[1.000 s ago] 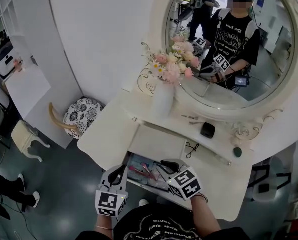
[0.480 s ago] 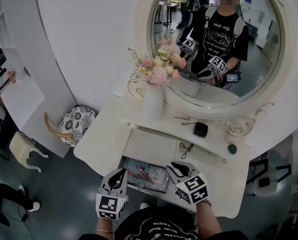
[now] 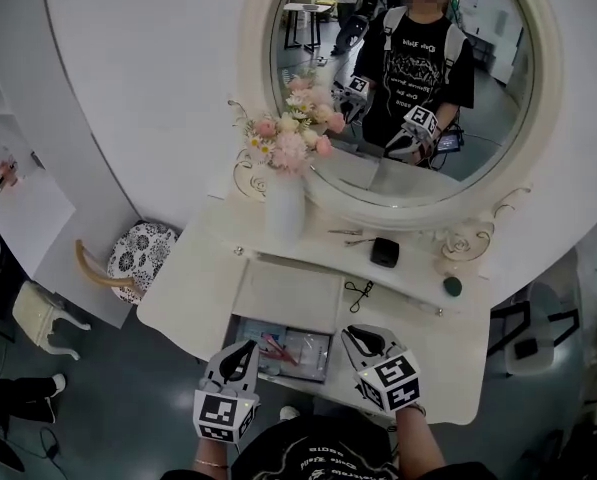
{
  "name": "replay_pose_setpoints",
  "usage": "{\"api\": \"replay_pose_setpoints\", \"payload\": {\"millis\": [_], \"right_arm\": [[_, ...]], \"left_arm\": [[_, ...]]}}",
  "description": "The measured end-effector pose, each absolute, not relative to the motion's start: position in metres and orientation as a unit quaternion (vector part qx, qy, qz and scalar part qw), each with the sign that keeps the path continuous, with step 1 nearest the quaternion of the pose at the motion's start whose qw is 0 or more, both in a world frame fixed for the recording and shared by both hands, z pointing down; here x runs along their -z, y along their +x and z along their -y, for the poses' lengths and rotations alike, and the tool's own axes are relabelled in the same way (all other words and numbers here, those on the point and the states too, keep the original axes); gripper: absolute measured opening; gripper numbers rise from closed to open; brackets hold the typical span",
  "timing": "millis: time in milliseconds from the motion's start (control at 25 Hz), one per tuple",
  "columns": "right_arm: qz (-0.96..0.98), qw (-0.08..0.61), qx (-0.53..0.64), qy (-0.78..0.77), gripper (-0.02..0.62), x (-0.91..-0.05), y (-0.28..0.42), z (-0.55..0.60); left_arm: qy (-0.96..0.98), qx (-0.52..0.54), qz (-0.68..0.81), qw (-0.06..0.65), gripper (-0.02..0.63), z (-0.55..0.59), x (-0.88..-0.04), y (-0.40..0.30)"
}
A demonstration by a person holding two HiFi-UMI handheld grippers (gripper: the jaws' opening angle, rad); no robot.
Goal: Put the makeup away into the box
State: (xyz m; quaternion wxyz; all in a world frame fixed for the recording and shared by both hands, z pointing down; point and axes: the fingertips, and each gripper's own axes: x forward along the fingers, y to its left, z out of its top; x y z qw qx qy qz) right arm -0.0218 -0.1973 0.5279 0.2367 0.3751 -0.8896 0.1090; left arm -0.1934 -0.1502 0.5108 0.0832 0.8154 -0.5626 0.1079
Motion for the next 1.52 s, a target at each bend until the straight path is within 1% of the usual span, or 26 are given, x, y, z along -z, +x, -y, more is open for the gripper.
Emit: {"api": "replay_pose_setpoints", "payload": {"millis": [320, 720, 1120, 1520], "right_arm": [[0.877, 0.228, -0.102, 0.411, 0.011, -0.529, 0.004, 0.192], [0.868, 0.220, -0.091, 0.435, 0.009, -0.530, 0.021, 0.194], [0.868, 0.221, -0.072, 0.439, 0.008, -0.530, 0.026, 0.200], [0.868, 0.225, -0.067, 0.438, 0.008, -0.530, 0.028, 0.204]], "left_arm": [[0.825, -0.114, 0.546, 0.089, 0.023, 0.147, -0.518, -0.175], [0.832, -0.120, 0.535, 0.086, 0.023, 0.150, -0.520, -0.162], [0.831, -0.113, 0.537, 0.089, 0.023, 0.155, -0.519, -0.159], [0.834, -0.127, 0.529, 0.086, 0.023, 0.159, -0.523, -0.153]]}}
